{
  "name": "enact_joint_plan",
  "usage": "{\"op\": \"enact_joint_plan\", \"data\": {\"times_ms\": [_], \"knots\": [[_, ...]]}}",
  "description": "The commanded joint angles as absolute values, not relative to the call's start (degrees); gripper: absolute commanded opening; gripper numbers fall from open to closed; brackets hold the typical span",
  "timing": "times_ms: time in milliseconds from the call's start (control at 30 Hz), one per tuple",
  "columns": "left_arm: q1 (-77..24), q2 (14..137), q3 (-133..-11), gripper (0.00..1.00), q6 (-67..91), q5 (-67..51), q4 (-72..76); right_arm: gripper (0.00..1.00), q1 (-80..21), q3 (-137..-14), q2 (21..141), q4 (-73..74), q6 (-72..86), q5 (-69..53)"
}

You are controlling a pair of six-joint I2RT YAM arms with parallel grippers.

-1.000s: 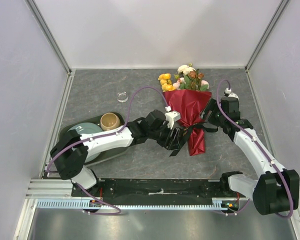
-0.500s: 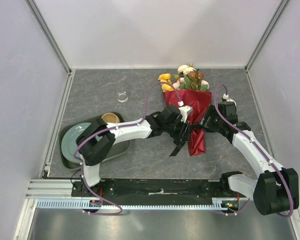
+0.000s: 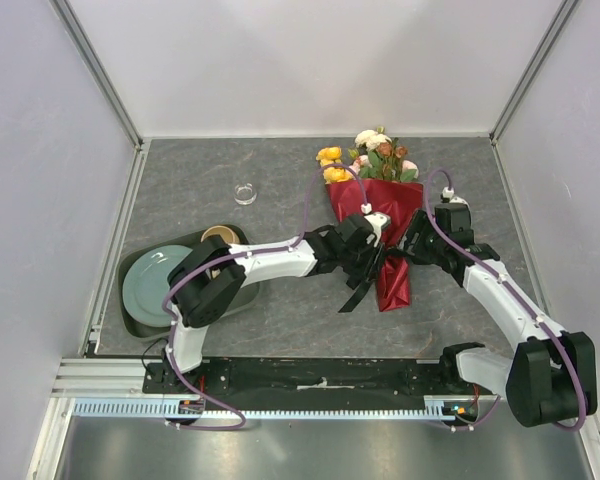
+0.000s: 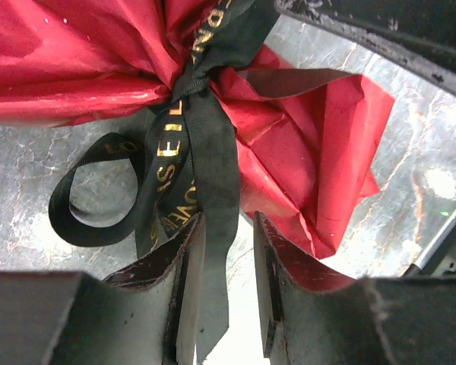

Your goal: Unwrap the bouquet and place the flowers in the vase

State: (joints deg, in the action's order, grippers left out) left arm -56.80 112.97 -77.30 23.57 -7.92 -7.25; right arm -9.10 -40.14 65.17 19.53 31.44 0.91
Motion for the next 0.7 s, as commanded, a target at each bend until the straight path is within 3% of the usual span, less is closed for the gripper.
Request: {"op": "enact_joint_plan", "data": {"times_ms": [0, 333, 433, 533, 667], "knots": [[-59.4, 113.2, -79.1, 0.38, 19.6, -0.6, -9.0, 0.80, -9.1, -39.6, 65.8, 17.0, 30.4, 0.4], [-59.8, 116.4, -81.6, 0.41, 19.4, -0.6, -10.0, 0.81, -9.1, -38.8, 64.7, 16.8, 30.7, -2.3], [-59.8, 116.8, -81.9, 0.44, 19.0, -0.2, -10.4, 0.82, -9.1, -38.8, 64.5, 16.9, 30.4, -2.2], [-60.0, 116.0, -82.0, 0.55, 18.3, 1.6, -11.1, 0.83, -9.1, -38.8, 64.7, 17.1, 30.3, -2.5], [-60.6, 114.6, -81.9, 0.59, 17.6, 3.0, -11.9, 0.83, -9.1, -38.8, 65.0, 17.0, 30.4, -2.8]]}}
